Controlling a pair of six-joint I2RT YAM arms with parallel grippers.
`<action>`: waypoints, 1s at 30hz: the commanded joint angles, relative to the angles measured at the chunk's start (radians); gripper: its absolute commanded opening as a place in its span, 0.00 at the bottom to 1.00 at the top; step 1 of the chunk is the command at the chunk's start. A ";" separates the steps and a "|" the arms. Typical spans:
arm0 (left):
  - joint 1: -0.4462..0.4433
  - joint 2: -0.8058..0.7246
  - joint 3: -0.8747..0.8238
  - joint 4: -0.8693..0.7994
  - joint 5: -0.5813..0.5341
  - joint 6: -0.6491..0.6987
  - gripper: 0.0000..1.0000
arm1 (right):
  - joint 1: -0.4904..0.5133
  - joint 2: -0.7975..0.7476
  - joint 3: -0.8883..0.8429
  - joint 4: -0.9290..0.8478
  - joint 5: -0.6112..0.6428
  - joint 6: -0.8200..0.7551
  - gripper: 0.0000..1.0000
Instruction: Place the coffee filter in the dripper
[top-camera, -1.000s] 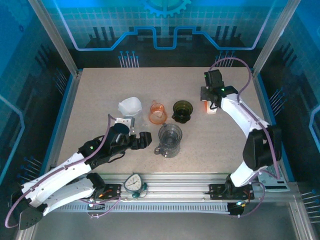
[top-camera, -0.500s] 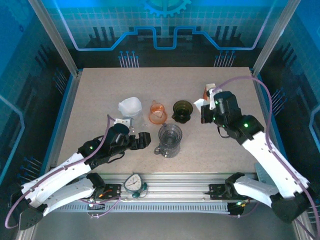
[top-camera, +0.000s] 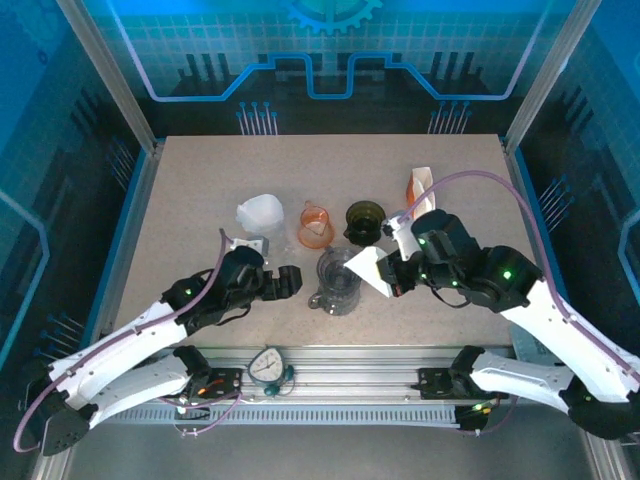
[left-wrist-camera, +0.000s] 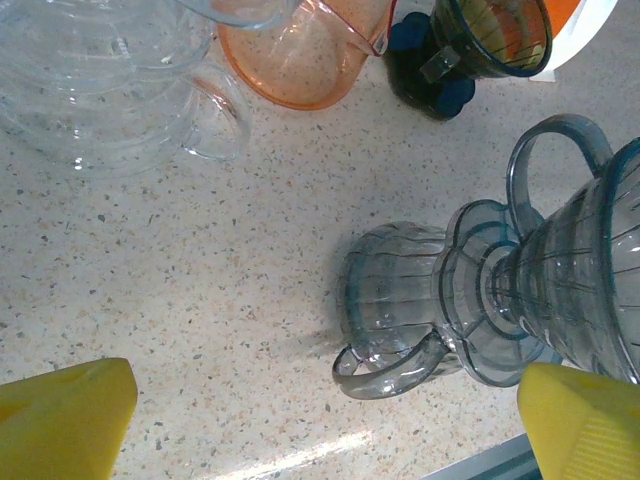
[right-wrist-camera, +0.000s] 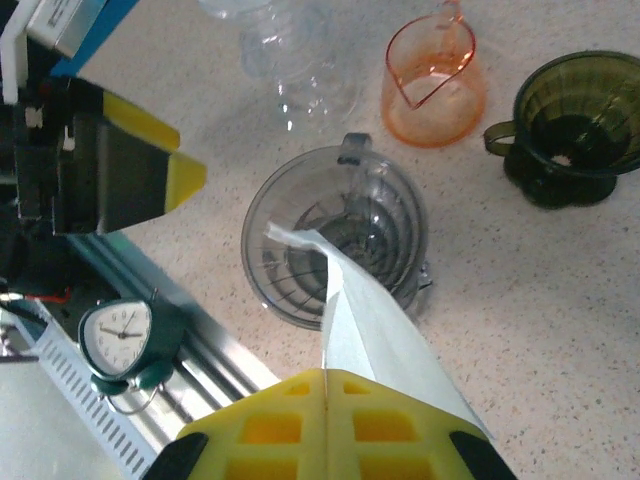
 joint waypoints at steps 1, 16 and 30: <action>0.007 0.010 0.041 -0.016 0.020 0.000 0.99 | 0.034 0.055 0.065 -0.083 0.028 -0.012 0.00; 0.008 0.014 0.082 -0.038 0.066 0.026 0.99 | 0.099 0.381 0.338 -0.283 0.111 -0.110 0.00; 0.012 0.012 0.085 -0.042 0.081 0.039 0.99 | 0.141 0.594 0.469 -0.344 0.128 -0.180 0.00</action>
